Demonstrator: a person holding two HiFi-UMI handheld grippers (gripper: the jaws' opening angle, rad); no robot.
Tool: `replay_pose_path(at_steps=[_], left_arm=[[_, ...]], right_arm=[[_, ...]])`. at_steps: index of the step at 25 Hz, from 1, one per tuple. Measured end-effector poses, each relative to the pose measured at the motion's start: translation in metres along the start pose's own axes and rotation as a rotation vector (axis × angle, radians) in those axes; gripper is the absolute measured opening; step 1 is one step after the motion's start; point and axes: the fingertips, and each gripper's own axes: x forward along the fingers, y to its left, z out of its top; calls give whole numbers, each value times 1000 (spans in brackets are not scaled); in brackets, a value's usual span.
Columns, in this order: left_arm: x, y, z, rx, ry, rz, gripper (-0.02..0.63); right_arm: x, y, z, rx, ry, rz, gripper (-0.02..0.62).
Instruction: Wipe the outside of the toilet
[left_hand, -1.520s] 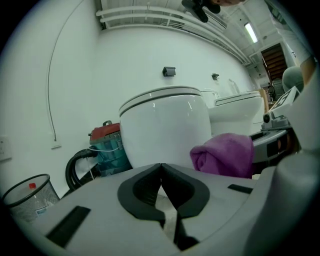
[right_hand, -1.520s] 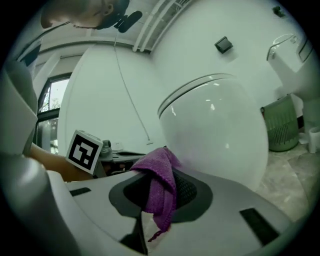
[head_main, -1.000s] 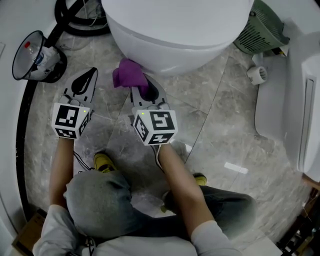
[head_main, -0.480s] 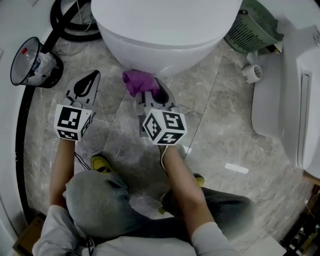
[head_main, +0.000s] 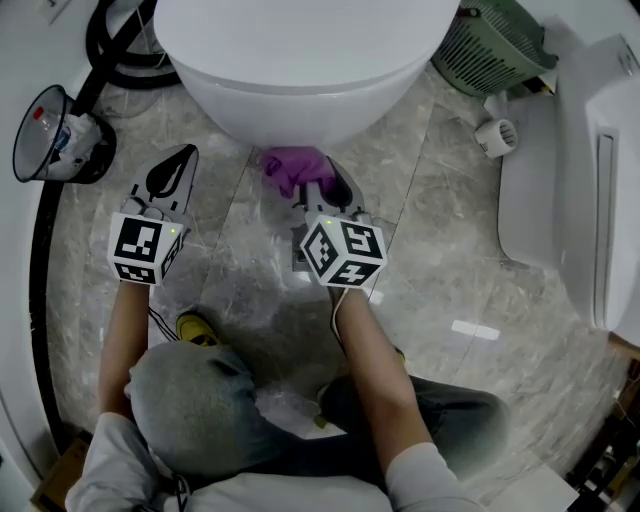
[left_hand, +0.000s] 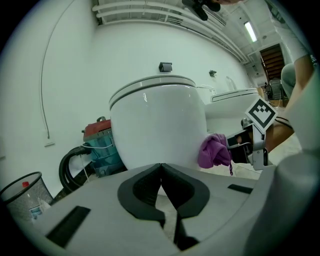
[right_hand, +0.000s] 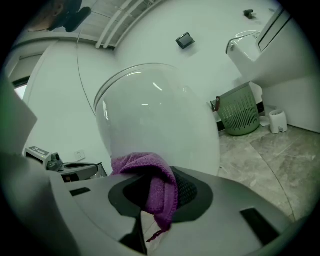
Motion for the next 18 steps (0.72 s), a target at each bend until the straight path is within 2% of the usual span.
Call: replay_pose_path(at_steps=[5,10,12,14,15,18], left_arm=[[2,-4,-1,3,9,-4,17],[6,-5,3,10,7,0,17],[7,-5,2,13,11,-1,17],[8,-7,1,14,19,-3,17],[9,-8,0,14,23,-5,17],[10,-8,-1,12,38,-4,17]], right_arm=[[-6,-43,2,125,-17,-161,95],[-13,-76,7,145,-32,-257,95],[-25,-94,17,156,-87,-340,94],[-42,-111,39,138,-186,-435,94],[-47,-116,49,139,-226,-456,93],[-49,-119,69,164,-268,-442,92]])
